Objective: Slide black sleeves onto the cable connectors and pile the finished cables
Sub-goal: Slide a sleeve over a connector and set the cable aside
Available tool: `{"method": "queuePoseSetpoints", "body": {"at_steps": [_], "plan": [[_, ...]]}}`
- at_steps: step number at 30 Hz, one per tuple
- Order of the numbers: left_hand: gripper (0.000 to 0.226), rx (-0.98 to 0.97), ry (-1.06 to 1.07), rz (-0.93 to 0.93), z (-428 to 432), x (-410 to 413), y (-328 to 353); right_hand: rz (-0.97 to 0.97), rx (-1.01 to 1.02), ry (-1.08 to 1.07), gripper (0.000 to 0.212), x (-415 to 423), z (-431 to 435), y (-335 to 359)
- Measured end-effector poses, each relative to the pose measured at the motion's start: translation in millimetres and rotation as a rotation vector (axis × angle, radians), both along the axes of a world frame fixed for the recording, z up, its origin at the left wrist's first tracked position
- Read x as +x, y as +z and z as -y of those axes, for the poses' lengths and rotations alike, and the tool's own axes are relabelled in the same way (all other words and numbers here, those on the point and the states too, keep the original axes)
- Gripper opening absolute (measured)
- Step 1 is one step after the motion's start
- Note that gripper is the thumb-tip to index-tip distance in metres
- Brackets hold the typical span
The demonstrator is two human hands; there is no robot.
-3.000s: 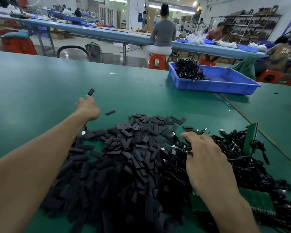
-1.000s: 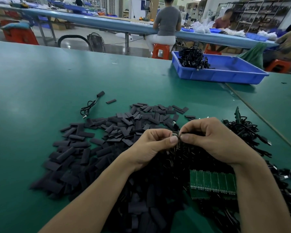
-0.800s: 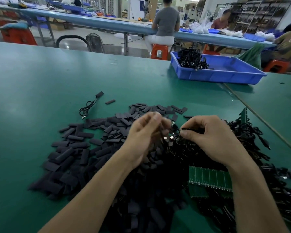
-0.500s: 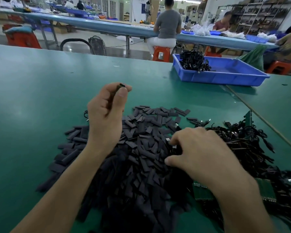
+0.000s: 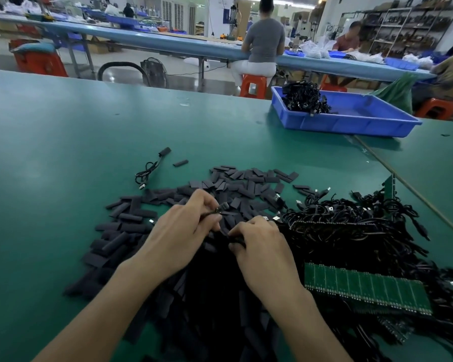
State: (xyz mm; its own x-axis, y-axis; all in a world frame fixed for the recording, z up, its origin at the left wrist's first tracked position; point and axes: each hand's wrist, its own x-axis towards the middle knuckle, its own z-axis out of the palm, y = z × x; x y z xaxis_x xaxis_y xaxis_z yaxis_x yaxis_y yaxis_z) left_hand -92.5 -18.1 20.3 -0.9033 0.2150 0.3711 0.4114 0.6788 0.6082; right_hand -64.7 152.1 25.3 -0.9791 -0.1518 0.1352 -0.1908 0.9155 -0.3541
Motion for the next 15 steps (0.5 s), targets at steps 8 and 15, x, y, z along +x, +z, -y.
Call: {"method": "queuePoseSetpoints", "body": {"at_steps": [8,15], "plan": [[0.014,0.113,0.146,-0.189,-4.3,11.8,-32.5,0.036,-0.38,0.09,0.025,4.1,-15.7,-18.8],[0.026,0.163,0.15,-0.279,-2.6,21.6,-41.0,-0.149,-0.656,0.035,0.029,12.2,-15.9,-27.4]]}}
